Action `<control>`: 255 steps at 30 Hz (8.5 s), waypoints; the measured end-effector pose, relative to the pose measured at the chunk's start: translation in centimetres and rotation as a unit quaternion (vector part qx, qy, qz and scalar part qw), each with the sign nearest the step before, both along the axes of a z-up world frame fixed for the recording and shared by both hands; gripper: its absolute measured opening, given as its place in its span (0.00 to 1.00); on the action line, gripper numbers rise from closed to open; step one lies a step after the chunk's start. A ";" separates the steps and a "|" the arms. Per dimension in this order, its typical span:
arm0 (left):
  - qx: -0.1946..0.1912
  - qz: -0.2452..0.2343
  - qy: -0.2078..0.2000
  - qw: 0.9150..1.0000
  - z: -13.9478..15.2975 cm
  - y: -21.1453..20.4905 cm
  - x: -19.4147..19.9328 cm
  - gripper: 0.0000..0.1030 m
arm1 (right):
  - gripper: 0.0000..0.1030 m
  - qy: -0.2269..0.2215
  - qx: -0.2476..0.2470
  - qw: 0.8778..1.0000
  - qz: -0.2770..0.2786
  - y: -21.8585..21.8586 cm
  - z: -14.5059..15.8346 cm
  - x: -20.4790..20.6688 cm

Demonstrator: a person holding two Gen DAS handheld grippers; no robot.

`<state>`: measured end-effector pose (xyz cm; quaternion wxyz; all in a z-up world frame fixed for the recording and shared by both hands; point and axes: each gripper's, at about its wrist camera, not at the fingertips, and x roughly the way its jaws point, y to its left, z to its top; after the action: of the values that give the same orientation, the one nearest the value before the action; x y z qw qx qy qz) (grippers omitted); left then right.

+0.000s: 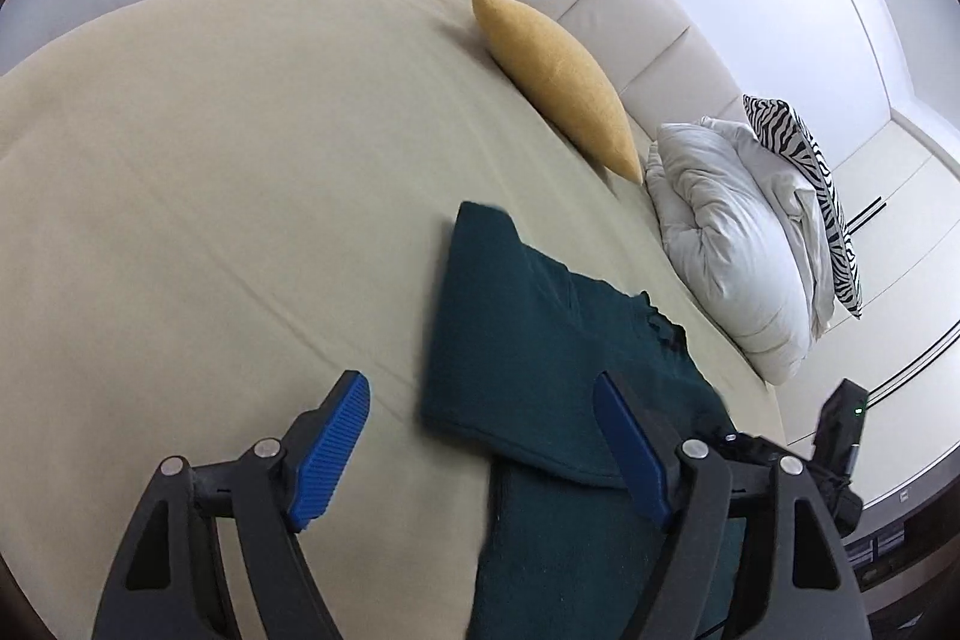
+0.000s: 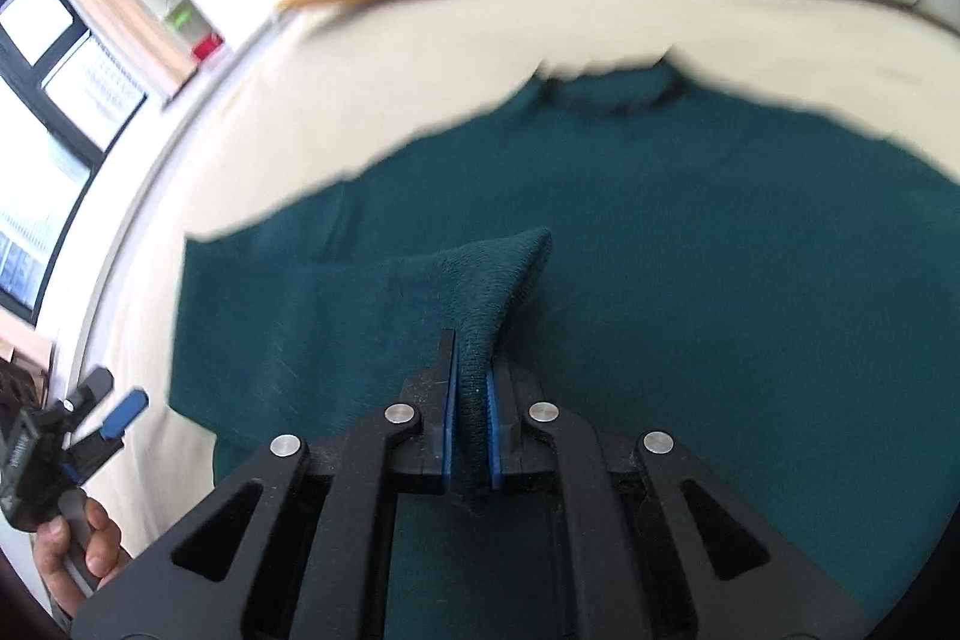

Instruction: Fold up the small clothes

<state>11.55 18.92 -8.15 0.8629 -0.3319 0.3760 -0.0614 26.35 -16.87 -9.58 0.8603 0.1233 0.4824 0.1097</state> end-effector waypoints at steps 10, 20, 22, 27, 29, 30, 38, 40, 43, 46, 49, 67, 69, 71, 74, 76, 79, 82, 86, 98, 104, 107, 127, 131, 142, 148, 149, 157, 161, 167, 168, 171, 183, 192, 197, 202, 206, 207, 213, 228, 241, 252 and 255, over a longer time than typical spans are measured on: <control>0.068 -0.049 0.015 0.996 0.2 -4.5 6.9 0.68 | 0.06 0.008 -0.022 0.997 -0.076 -12.2 0.4 1.0; 0.147 -0.078 0.069 0.984 -2.9 -8.0 12.3 0.35 | 0.06 0.015 -0.012 0.997 -0.074 -13.4 -2.7 0.2; 0.166 -0.078 0.068 0.981 -3.4 -8.3 12.2 0.32 | 0.06 0.016 -0.012 0.997 -0.077 -13.4 -2.9 0.3; 0.179 -0.079 0.063 0.979 -3.2 -8.1 12.0 0.22 | 0.06 0.014 -0.020 0.997 -0.078 -13.3 -2.6 0.3; 0.182 -0.080 0.061 0.978 -3.3 -8.1 12.1 0.21 | 0.06 0.005 -0.024 0.997 -0.079 -13.2 -2.0 0.2; 0.185 -0.079 0.058 0.978 -3.4 -8.1 12.0 0.20 | 0.06 0.003 -0.023 0.997 -0.080 -13.2 -1.8 0.2; 0.199 -0.086 0.048 0.975 -3.6 -8.3 12.2 0.20 | 0.06 0.019 -0.018 0.995 -0.096 -14.5 -4.1 0.8; 0.193 -0.083 0.048 0.977 -3.2 -8.0 12.0 0.21 | 0.06 0.018 0.006 0.995 -0.101 -15.0 -4.4 0.5; 0.195 -0.063 0.036 0.978 -1.6 -7.4 11.1 0.21 | 0.09 0.022 0.019 0.994 -0.106 -15.4 -4.0 0.4; 0.198 -0.057 0.007 0.978 0.4 -7.3 9.6 0.21 | 0.17 0.025 0.020 0.990 -0.140 -16.6 -3.1 -0.2; 0.212 -0.072 -0.015 0.974 1.4 -8.6 8.5 0.21 | 0.17 -0.007 0.017 0.990 -0.141 -16.3 -1.2 -1.1; 0.298 -0.107 0.026 0.948 -1.8 -10.3 7.7 0.31 | 0.21 -0.001 0.062 0.985 -0.163 -20.4 -2.8 -6.3; 0.284 -0.103 0.015 0.953 -0.7 -10.2 7.0 0.40 | 0.23 -0.014 0.083 0.976 -0.200 -24.0 -1.7 -9.1; 0.294 -0.105 0.005 0.950 0.1 -10.9 6.4 0.49 | 0.36 -0.035 0.086 0.966 -0.241 -27.6 -0.5 -12.4; 0.295 -0.118 -0.003 0.948 0.4 -12.2 6.0 0.54 | 0.56 -0.064 0.109 0.945 -0.301 -32.4 0.6 -16.8; 0.287 -0.120 0.006 0.950 -0.1 -12.7 6.4 0.54 | 0.56 -0.071 0.130 0.930 -0.336 -35.7 0.8 -19.5; 0.289 -0.119 0.016 0.950 -1.0 -13.3 7.2 0.54 | 0.56 -0.066 0.161 0.902 -0.394 -41.2 -0.5 -23.0; 0.298 -0.129 0.046 0.945 -2.5 -14.0 8.1 0.55 | 0.57 -0.068 0.196 0.866 -0.455 -45.9 -2.3 -25.9; 0.299 -0.123 0.043 0.945 -2.1 -14.4 7.9 0.56 | 0.56 -0.087 0.263 0.820 -0.502 -50.8 -4.3 -28.0; 0.185 -0.167 -0.002 0.968 1.2 -17.2 5.4 0.68 | 0.09 -0.079 0.200 0.824 -0.524 -57.0 -3.7 -22.9; 0.127 -0.171 0.015 0.977 0.7 -17.3 4.7 0.68 | 0.08 -0.105 0.038 0.916 -0.386 -46.9 4.6 -16.2; 0.097 -0.167 0.020 0.981 0.6 -16.6 4.5 0.68 | 0.08 -0.128 -0.025 0.955 -0.267 -37.7 7.8 -12.2; 0.035 -0.214 0.047 0.975 -0.7 -21.5 7.1 0.68 | 0.62 -0.055 -0.027 0.998 0.001 -9.9 -2.4 -11.7; 0.062 -0.244 0.061 0.966 -0.8 -25.8 8.6 0.67 | 0.62 -0.035 0.042 0.998 -0.039 -14.3 -3.3 -15.0; 0.150 -0.284 0.081 0.944 -1.6 -32.6 11.6 0.16 | 0.62 -0.074 0.104 0.982 -0.140 -23.1 -1.8 -18.9; 0.158 -0.276 0.010 0.948 2.0 -31.7 9.4 0.09 | 0.62 -0.089 0.088 0.969 -0.212 -27.6 -0.8 -18.2; 0.151 -0.267 -0.003 0.952 2.6 -31.2 9.0 0.09 | 0.62 -0.086 0.088 0.967 -0.224 -28.5 -0.8 -18.2; 0.085 -0.189 -0.080 0.975 5.5 -25.2 8.8 0.09 | 0.63 -0.057 0.273 0.926 -0.256 -32.2 -2.8 -17.4; 0.048 -0.158 -0.060 0.984 4.1 -22.5 10.3 0.09 | 0.63 -0.018 0.354 0.901 -0.249 -32.0 -5.4 -14.0; 0.032 -0.124 -0.022 0.991 1.2 -19.6 10.6 0.09 | 0.62 -0.026 0.366 0.886 -0.283 -33.2 -7.6 -10.1; 0.029 -0.115 -0.013 0.993 0.5 -18.9 10.8 0.03 | 0.61 -0.036 0.364 0.884 -0.292 -33.7 -7.8 -9.9; 0.028 -0.095 0.015 0.995 -1.7 -17.3 11.3 0.01 | 0.59 -0.052 0.370 0.878 -0.299 -34.3 -8.5 -9.7; 0.078 -0.153 0.047 0.984 -2.0 -20.6 12.3 0.58 | 0.61 -0.015 0.270 0.934 -0.234 -32.2 -5.6 -11.5; 0.141 -0.188 0.061 0.970 -2.6 -23.3 13.6 0.19 | 0.62 -0.050 0.172 0.956 -0.230 -33.1 -1.7 -11.4; 0.147 -0.183 0.034 0.972 -1.3 -23.4 13.0 0.14 | 0.62 -0.034 0.132 0.962 -0.235 -33.8 -2.6 -7.8; 0.139 -0.179 -0.026 0.973 1.5 -23.4 12.2 0.14 | 0.62 -0.013 0.122 0.964 -0.234 -33.9 -4.2 -5.1; 0.142 -0.170 -0.015 0.975 0.4 -22.4 13.2 0.14 | 0.59 -0.023 0.115 0.966 -0.230 -33.9 -4.4 -4.1; 0.145 -0.169 -0.006 0.975 -0.2 -22.1 13.5 0.14 | 0.59 -0.024 0.121 0.965 -0.233 -34.1 -4.4 -4.1; 0.109 -0.156 0.020 0.981 -3.2 -20.0 13.5 0.14 | 0.58 -0.030 0.136 0.961 -0.240 -34.6 -4.4 -3.9; 0.125 -0.167 0.016 0.978 -3.6 -20.3 14.1 0.14 | 0.05 0.005 0.035 0.972 -0.231 -34.2 -4.8 0.6; 0.124 -0.162 0.014 0.979 -3.9 -20.4 13.7 0.17 | 0.45 -0.005 0.028 0.981 -0.190 -32.7 -1.7 -4.9; 0.105 -0.166 0.011 0.980 -4.3 -20.0 13.9 0.18 | 0.12 0.020 -0.031 0.985 -0.171 -30.3 -3.4 -7.5; 0.098 -0.167 0.002 0.981 -4.6 -19.8 13.9 0.18 | 0.11 0.020 -0.022 0.985 -0.171 -30.9 -4.2 -7.6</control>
<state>25.42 -0.88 -12.79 0.8679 -0.1787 0.4322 -0.1673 18.79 -47.79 -13.81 0.8588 0.1873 0.4739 -0.0522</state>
